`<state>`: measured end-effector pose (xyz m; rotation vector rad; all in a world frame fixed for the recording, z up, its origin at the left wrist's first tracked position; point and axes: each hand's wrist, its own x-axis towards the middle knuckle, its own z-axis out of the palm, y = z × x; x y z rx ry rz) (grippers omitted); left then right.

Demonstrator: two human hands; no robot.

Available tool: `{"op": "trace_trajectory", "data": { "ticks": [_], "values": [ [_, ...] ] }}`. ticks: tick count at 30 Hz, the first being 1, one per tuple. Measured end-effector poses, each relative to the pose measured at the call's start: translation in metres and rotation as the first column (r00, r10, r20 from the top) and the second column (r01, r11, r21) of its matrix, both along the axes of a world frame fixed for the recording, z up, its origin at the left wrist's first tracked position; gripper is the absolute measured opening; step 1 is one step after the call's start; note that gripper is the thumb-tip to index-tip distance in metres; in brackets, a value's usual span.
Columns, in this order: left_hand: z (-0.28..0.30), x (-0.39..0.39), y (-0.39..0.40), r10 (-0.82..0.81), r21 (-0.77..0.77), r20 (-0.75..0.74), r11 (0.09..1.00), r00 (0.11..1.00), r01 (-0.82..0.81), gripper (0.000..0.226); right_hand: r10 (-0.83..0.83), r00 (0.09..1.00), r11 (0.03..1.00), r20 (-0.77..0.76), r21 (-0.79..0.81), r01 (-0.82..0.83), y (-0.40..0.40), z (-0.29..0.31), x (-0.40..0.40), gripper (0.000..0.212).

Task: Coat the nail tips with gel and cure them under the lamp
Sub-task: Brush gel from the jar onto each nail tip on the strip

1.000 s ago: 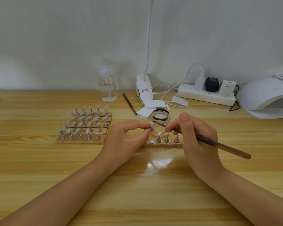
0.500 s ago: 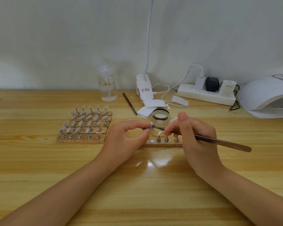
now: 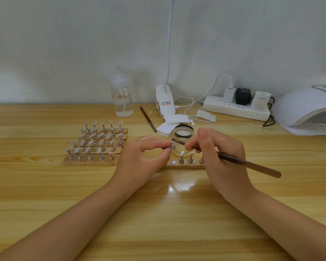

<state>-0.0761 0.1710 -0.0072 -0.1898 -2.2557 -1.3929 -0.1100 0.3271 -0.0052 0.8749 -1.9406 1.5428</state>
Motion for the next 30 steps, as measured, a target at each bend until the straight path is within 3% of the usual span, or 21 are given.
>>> {"op": "trace_trajectory", "data": {
  "ticks": [5,12,17,30],
  "values": [
    [0.0022,0.0021,0.0024,0.033,0.001,-0.002,0.999,0.999,-0.033,0.026,0.008,0.998,0.998,-0.068,0.056,-0.004,-0.0002,0.0010,-0.0007,0.037],
    [0.0040,0.0026,0.0034,0.052,0.006,-0.022,0.999,0.998,-0.052,0.029,0.015,0.999,1.000,-0.047,-0.025,-0.017,0.0055,-0.0002,0.0003,0.039],
    [0.0028,0.0020,0.0032,0.046,-0.004,-0.040,0.999,0.998,-0.046,0.027,-0.014,0.996,1.000,-0.091,0.012,0.015,0.0004,0.0028,-0.0019,0.033],
    [0.0027,0.0014,0.0040,0.050,-0.012,-0.054,0.999,0.997,-0.051,0.028,0.016,1.000,1.000,-0.022,-0.004,-0.016,0.0019,0.0022,0.0004,0.040]
  ]
}}
